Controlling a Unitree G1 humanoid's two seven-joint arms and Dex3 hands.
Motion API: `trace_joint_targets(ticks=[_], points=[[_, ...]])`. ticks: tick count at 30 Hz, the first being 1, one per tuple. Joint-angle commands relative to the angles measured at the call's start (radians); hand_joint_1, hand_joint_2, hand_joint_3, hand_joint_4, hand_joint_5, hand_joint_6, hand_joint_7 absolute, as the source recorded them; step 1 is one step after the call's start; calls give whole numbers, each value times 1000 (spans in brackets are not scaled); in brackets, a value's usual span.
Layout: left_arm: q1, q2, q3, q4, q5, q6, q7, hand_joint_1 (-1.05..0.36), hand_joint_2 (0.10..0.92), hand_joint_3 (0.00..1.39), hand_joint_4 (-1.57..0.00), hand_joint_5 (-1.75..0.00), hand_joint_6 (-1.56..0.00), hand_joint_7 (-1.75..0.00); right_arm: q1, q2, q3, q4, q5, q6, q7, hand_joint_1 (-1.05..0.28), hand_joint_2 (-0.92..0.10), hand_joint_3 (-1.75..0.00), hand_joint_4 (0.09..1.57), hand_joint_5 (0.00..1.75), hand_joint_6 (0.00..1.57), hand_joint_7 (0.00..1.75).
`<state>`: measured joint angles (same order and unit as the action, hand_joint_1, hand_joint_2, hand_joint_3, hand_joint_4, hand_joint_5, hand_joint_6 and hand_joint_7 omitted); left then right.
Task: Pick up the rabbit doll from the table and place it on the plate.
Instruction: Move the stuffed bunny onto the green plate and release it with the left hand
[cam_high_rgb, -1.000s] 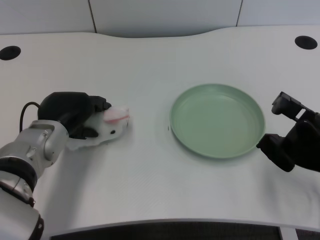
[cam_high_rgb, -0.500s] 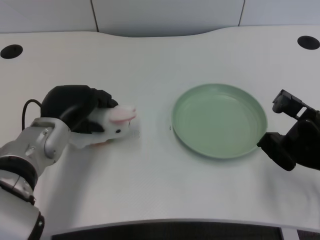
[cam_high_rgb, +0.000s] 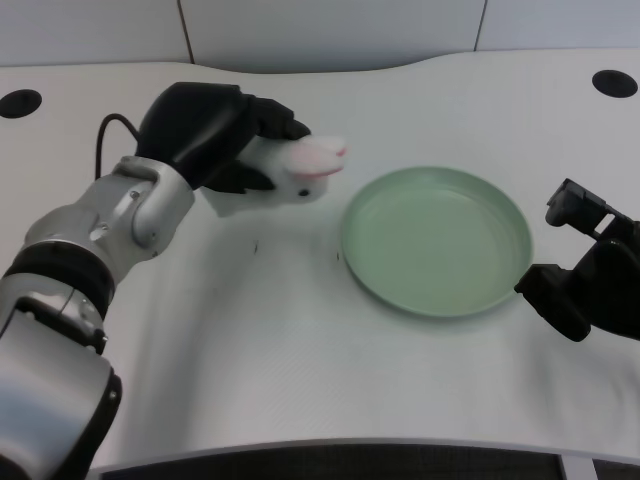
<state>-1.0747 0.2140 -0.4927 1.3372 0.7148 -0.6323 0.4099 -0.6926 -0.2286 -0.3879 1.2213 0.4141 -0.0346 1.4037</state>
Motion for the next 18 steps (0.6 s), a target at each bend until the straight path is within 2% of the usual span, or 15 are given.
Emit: trace_joint_targets(ticks=[1, 6, 10, 11, 12, 15, 16, 18], points=[[-42, -28, -28, -3, 26, -24, 21, -111, 874, 1, -638, -1287, -1207, -69, 13, 1, -10, -3, 10, 5, 1, -674, -917, -59, 1073, 1746, 851, 1746], [-65, -82, -50, 5, 41, -21, -3, -134, 872, 2, -701, -1234, -1230, -86, 12, 11, -12, -10, 13, 4, 4, -649, -921, -57, 1066, 1746, 834, 1746], [-64, -137, -75, 13, 50, -21, -18, -112, 891, 3, -599, -1469, -1205, -148, 12, 18, -13, -14, 15, 15, 13, -660, -918, -43, 1075, 1746, 861, 1746], [-62, -152, -82, 15, 53, -24, -25, -105, 889, 3, -594, -1497, -1169, -245, 12, 21, -15, -16, 17, 16, 16, -658, -918, -40, 1076, 1746, 863, 1746], [-62, -161, -88, 17, 55, -26, -28, -102, 877, 2, -615, -1462, -1098, -372, 13, 23, -16, -17, 19, 17, 18, -655, -917, -37, 1076, 1746, 864, 1746], [-59, -197, -113, 22, 72, -17, -47, -130, 879, 4, -634, -1380, -1026, -456, 12, 29, -20, -21, 24, 32, 27, -637, -912, -28, 1070, 1746, 841, 1746], [-57, -210, -122, 24, 79, -15, -50, -146, 886, 6, -643, -1337, -1011, -459, 12, 32, -20, -24, 23, 23, 29, -633, -914, -28, 1069, 1746, 834, 1746], [-51, -228, -138, 27, 92, -14, -42, -167, 897, 7, -656, -1275, -997, -446, 10, 34, -18, -28, 20, 20, 30, -646, -913, -29, 1076, 1746, 842, 1746]])
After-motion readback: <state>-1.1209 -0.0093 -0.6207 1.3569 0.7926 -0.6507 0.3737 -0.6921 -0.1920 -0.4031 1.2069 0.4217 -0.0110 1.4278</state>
